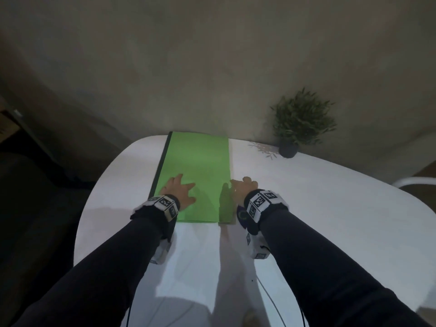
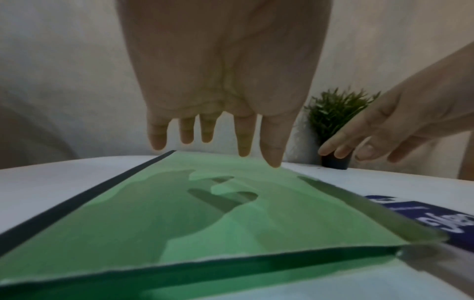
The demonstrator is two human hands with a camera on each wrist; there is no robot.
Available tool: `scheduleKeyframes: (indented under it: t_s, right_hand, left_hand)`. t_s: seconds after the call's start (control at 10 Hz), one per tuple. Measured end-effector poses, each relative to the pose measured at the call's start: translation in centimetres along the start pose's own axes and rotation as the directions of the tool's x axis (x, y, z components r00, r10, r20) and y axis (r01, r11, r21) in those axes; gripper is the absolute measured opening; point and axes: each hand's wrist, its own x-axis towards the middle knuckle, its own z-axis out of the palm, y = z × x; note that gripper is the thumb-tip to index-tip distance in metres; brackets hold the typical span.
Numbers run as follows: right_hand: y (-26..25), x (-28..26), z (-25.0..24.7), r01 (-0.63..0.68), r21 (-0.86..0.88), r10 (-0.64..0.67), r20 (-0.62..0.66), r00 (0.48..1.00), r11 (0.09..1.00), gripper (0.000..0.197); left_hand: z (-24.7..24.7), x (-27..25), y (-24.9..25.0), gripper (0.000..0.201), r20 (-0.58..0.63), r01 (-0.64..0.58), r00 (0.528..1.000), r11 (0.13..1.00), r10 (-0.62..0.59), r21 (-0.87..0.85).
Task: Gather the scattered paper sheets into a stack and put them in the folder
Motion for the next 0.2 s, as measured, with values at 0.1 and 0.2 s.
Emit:
scheduleKeyframes:
  t_s: [0.1, 0.2]
  right_hand:
    - [2.2, -1.4, -0.8, 0.010, -0.018, -0.009, 0.014, 1.000, 1.000, 0.043]
    - [5.6, -3.3, -0.6, 0.010, -0.096, -0.004, 0.067, 0.998, 0.995, 0.037]
  left_hand:
    - [-0.1, -1.4, 1.1, 0.058, 0.015, -0.039, 0.999, 0.998, 0.038, 0.049]
    - [1.0, -3.5, 1.6, 0.056, 0.043, -0.074, 0.997, 0.995, 0.071, 0.062]
